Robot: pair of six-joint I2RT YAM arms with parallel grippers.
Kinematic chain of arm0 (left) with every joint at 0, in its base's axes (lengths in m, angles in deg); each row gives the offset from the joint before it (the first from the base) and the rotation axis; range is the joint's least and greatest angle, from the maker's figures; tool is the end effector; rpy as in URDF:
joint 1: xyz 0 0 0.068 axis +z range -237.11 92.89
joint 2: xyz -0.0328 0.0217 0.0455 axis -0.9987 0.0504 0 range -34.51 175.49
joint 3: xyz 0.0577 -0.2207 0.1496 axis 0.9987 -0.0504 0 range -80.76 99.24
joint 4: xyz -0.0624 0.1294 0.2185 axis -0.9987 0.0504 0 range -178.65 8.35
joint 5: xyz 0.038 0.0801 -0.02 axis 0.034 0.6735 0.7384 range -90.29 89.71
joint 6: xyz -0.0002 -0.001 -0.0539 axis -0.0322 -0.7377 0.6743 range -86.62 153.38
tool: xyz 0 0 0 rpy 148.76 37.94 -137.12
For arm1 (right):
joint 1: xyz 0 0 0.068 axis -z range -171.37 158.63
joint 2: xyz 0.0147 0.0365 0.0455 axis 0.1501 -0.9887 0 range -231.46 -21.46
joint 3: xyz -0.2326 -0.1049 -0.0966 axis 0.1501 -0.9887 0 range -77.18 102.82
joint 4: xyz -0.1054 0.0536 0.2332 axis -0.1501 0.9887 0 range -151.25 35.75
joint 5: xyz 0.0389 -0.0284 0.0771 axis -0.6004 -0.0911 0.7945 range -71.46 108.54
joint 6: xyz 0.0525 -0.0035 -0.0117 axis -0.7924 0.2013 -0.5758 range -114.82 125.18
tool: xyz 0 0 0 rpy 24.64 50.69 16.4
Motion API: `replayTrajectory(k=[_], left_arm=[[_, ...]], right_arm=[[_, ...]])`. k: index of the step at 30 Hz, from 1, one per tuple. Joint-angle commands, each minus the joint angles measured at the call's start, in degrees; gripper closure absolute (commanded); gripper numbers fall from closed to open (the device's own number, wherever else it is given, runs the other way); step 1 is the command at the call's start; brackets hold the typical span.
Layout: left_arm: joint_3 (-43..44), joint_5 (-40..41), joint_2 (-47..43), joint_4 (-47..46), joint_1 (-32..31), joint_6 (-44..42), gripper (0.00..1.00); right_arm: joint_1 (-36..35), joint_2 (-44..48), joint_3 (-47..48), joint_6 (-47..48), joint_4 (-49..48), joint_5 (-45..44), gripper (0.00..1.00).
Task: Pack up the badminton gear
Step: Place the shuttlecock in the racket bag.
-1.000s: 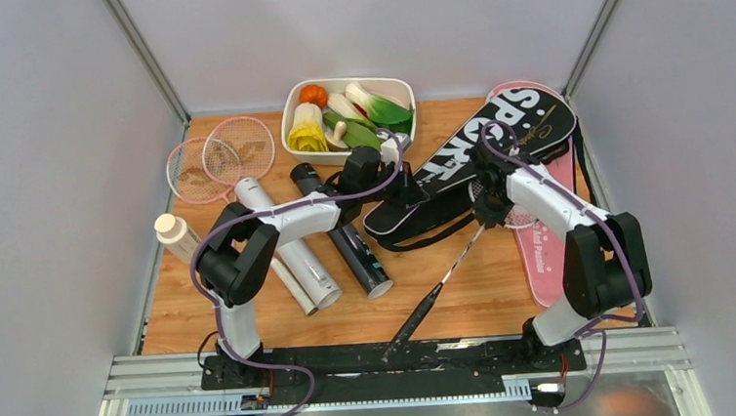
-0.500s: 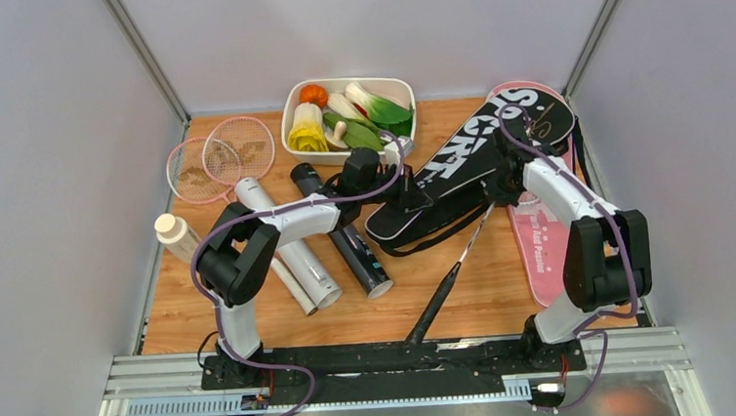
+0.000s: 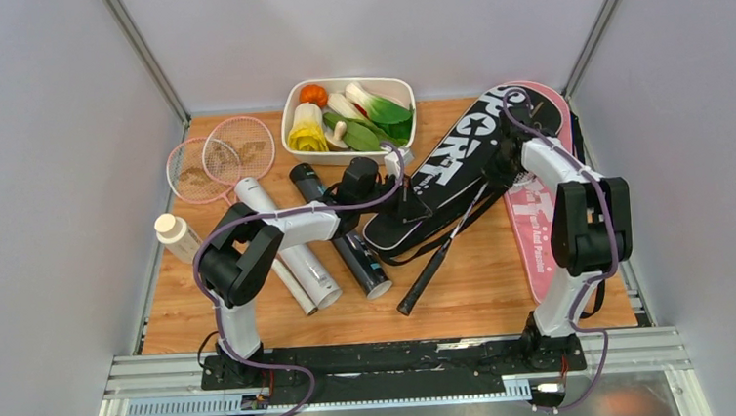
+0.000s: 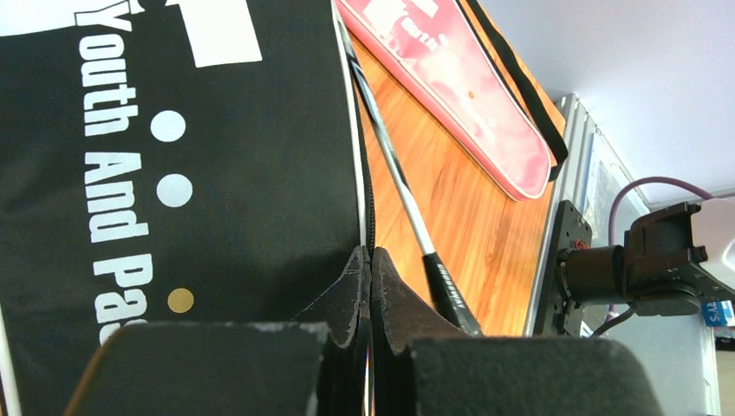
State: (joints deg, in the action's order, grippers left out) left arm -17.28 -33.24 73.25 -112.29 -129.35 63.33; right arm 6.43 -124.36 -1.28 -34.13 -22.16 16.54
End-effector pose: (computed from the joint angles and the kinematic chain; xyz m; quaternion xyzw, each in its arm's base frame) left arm 0.2943 -0.2934 0.2002 0.2448 0.7668 -0.5099 0.3035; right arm 0.3687 0.0129 0.2130 0.3147 0.9261 0.0574 0.1998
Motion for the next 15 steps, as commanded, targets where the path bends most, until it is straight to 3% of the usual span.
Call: replayTrajectory(k=[1,12,15], left_arm=[[-1.0,-2.6,-2.1,-4.9,-0.7,1.7,1.00],[-3.0,-2.1,-4.1,-4.4,-1.1,1.2,1.00],[-2.6,-2.0,-3.3,-4.0,-1.1,0.9,1.00]], right_arm=[[1.1,-1.3,3.6,-7.0,-9.5,6.1,1.00],[1.6,-4.3,4.4,-9.9,-14.5,13.4,0.99],[1.6,-3.2,1.5,-6.3,-17.7,18.1,0.77]])
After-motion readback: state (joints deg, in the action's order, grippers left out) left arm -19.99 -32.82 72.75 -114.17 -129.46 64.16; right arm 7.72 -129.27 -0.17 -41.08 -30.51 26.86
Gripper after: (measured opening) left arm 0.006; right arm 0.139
